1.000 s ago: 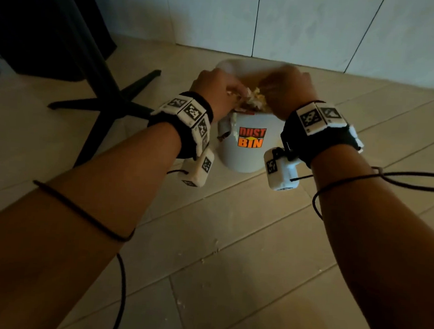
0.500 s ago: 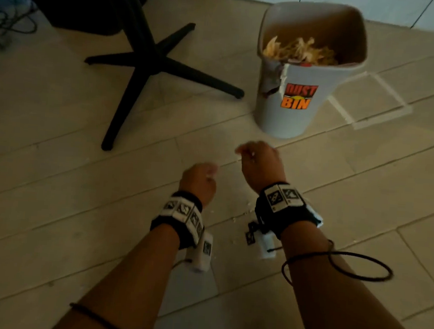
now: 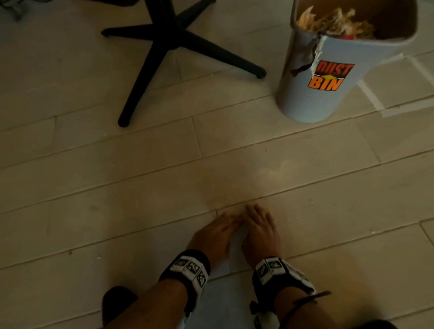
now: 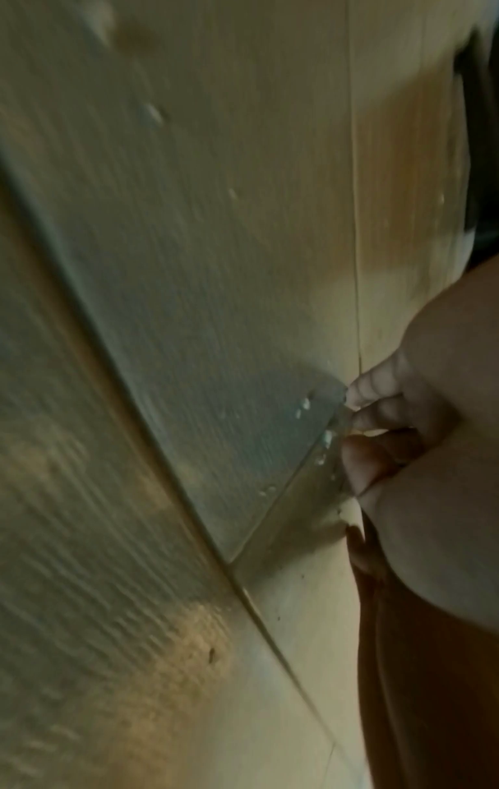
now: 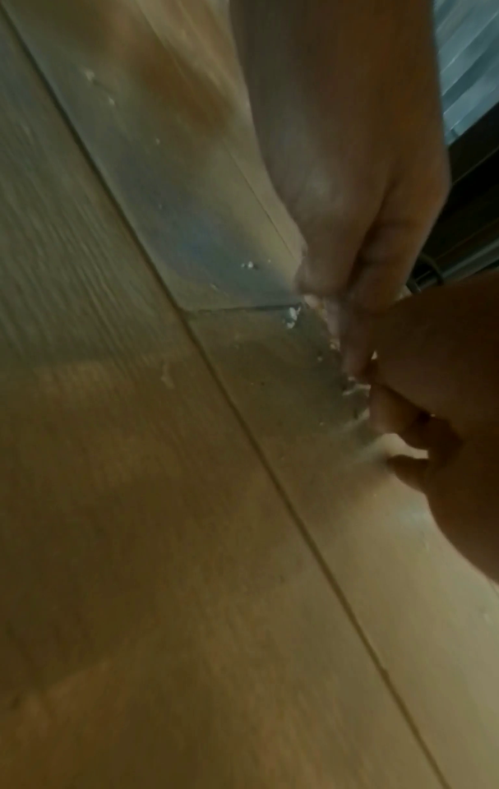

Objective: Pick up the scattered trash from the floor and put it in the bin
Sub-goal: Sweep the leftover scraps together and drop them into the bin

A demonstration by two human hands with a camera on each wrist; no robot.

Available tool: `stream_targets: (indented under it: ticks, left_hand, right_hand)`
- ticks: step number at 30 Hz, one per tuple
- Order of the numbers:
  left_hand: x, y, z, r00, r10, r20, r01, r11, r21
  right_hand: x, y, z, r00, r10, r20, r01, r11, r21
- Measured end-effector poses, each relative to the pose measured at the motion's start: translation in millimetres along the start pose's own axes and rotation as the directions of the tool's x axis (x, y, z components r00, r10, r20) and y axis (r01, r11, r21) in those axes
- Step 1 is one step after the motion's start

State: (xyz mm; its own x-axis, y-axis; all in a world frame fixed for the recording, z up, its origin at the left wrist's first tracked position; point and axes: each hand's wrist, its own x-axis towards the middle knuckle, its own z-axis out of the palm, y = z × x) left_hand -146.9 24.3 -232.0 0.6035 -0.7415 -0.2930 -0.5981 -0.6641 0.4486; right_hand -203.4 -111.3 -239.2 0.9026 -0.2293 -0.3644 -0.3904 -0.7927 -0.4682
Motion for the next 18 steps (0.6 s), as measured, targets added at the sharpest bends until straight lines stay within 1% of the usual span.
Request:
stream_targets:
  ticks: [2, 3, 4, 5, 7, 8, 9, 10, 11, 14, 16, 18]
  left_hand:
    - [-11.5, -8.8, -4.6, 0.984, -0.073, -0.164, 0.062, 0.995, -0.072]
    - [-16.2, -13.1, -6.8, 0.968, -0.141, -0.208, 0.125, 0.988, -0.089]
    - [-19.8, -15.7, -7.9, 0.947, -0.244, -0.209, 0.223, 0.967, -0.123]
    - [-24.5, -15.4, -9.4, 0.914, -0.358, -0.191, 0.327, 0.928, -0.177]
    - [-31.8, -10.1, -8.0, 0.809, -0.57, -0.146, 0.513, 0.805, -0.299]
    - [-33.6, -5.2, -4.4, 0.754, -0.643, -0.134, 0.574, 0.745, -0.34]
    - [-32.6, 2.1, -1.9, 0.709, -0.694, -0.125, 0.611, 0.694, -0.381]
    - [-28.0, 10.2, 1.5, 0.688, -0.714, -0.13, 0.618, 0.671, -0.411]
    - [-20.3, 18.0, 4.0, 0.686, -0.715, -0.132, 0.609, 0.664, -0.434]
    - [7.6, 27.6, -3.1, 0.721, -0.686, -0.098, 0.591, 0.682, -0.431]
    - [16.2, 17.4, -14.1, 0.724, -0.687, -0.06, 0.588, 0.66, -0.468]
    - [16.4, 2.1, -27.3, 0.702, -0.708, -0.072, 0.587, 0.634, -0.503]
  right_hand:
    - [-4.4, 2.0, 1.0, 0.989, 0.018, -0.149, -0.007, 0.997, 0.076]
    - [-5.5, 2.3, -0.4, 0.977, 0.059, -0.205, -0.042, 0.995, 0.087]
    - [-6.6, 0.7, -3.3, 0.971, 0.102, -0.218, -0.087, 0.993, 0.076]
    - [-7.9, -1.2, -5.3, 0.966, 0.127, -0.224, -0.116, 0.991, 0.065]
    - [-8.6, -4.6, -7.6, 0.967, 0.172, -0.186, -0.156, 0.983, 0.101]
    - [-9.2, -7.6, -8.2, 0.968, 0.193, -0.159, -0.173, 0.976, 0.135]
    - [-9.0, -11.0, -7.6, 0.969, 0.209, -0.13, -0.186, 0.968, 0.169]
    - [-8.4, -14.8, -6.6, 0.972, 0.212, -0.102, -0.19, 0.963, 0.193]
    - [-6.4, -19.1, -4.9, 0.976, 0.204, -0.071, -0.185, 0.96, 0.208]
    - [3.0, -26.6, -5.1, 0.984, 0.178, 0.001, -0.172, 0.952, 0.252]
    - [7.6, -24.0, -12.9, 0.977, 0.211, -0.036, -0.191, 0.933, 0.304]
    - [11.0, -16.2, -24.4, 0.95, 0.284, -0.127, -0.228, 0.913, 0.337]
